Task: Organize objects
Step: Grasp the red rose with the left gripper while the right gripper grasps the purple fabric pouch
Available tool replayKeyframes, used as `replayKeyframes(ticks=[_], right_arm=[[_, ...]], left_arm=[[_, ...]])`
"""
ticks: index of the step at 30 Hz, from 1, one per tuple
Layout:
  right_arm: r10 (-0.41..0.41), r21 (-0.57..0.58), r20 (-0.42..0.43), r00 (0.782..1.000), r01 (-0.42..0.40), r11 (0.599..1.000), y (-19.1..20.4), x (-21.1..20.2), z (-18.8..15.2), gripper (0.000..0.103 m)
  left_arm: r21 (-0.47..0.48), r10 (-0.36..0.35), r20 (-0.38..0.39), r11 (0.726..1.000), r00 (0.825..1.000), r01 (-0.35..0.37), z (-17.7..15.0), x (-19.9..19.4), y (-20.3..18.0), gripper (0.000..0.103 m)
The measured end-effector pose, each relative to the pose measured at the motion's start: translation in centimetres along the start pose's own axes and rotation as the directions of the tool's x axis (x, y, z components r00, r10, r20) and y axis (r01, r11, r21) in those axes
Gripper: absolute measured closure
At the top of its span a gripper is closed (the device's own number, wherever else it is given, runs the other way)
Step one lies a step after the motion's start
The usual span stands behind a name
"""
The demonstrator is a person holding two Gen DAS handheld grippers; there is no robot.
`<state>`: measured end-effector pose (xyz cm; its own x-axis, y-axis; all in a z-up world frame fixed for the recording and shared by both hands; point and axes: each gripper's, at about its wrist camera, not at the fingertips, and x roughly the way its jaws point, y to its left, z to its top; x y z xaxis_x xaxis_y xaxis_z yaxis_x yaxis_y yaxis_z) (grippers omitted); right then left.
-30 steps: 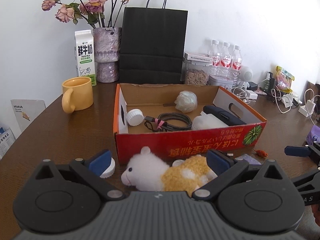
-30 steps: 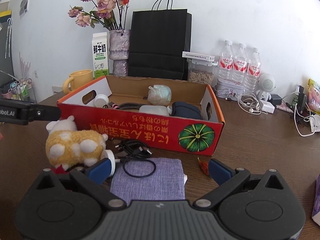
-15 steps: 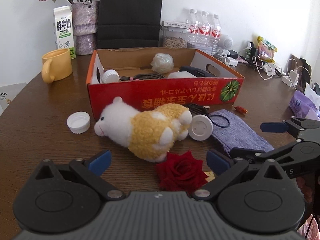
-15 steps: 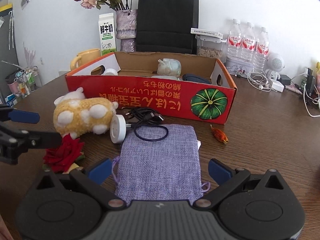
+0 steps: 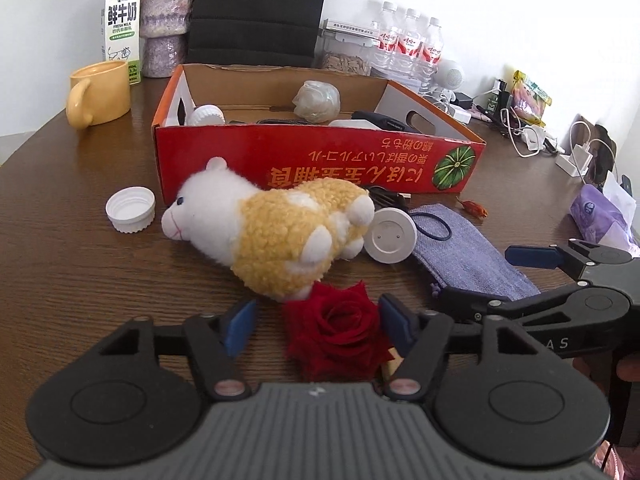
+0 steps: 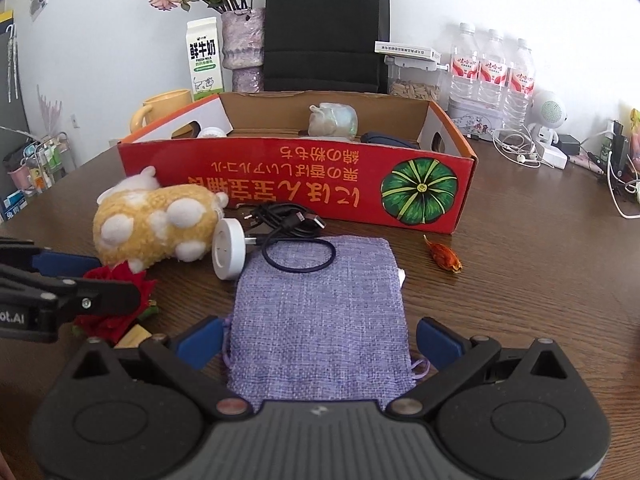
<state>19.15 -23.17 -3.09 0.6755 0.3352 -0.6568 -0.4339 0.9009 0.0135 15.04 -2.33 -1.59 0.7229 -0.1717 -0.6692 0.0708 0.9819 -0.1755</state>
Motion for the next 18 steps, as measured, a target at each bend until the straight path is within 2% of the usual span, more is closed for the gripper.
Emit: replayKeyframes(ticks=[1,3,5,10,14,16,18], right_arm=[[-0.002,-0.001,0.001,1.0,0.002,1.0,0.1,0.0,0.0,0.002],[-0.004,0.006,0.002,1.0,0.004,1.0,0.0,0.0,0.0,0.01],[-0.001,0.009,-0.003,1.0,0.001,1.0,0.0,-0.1,-0.1,0.012],[-0.002,0.004,0.003,1.0,0.002,1.0,0.3,-0.5,-0.4,0.034],[-0.001,0.011,0.023,1.0,0.0,1.0,0.2,-1.2,-0.4,0.043],[0.0,0.006,0.032,0.999,0.0,1.0,0.4,-1.6,-0.5,0.055],[0.005,0.003,0.04,0.999,-0.005,1.0,0.5,-2.1,-0.5,0.062]], left_arm=[[0.003,-0.013,-0.003,1.0,1.0,0.013,-0.1,-0.1,-0.1,0.055],[0.014,-0.018,0.003,1.0,1.0,0.017,-0.2,-0.2,-0.3,0.057],[0.022,-0.021,0.008,1.0,1.0,0.02,-0.3,-0.4,-0.4,0.06],[0.017,-0.018,0.009,1.0,1.0,0.018,-0.4,-0.4,-0.4,0.06],[0.013,-0.015,0.01,1.0,1.0,0.015,-0.5,-0.6,-0.3,0.06],[0.015,-0.014,0.011,1.0,1.0,0.014,-0.6,-0.7,-0.4,0.06],[0.016,-0.013,0.012,1.0,1.0,0.013,-0.7,-0.8,-0.4,0.061]])
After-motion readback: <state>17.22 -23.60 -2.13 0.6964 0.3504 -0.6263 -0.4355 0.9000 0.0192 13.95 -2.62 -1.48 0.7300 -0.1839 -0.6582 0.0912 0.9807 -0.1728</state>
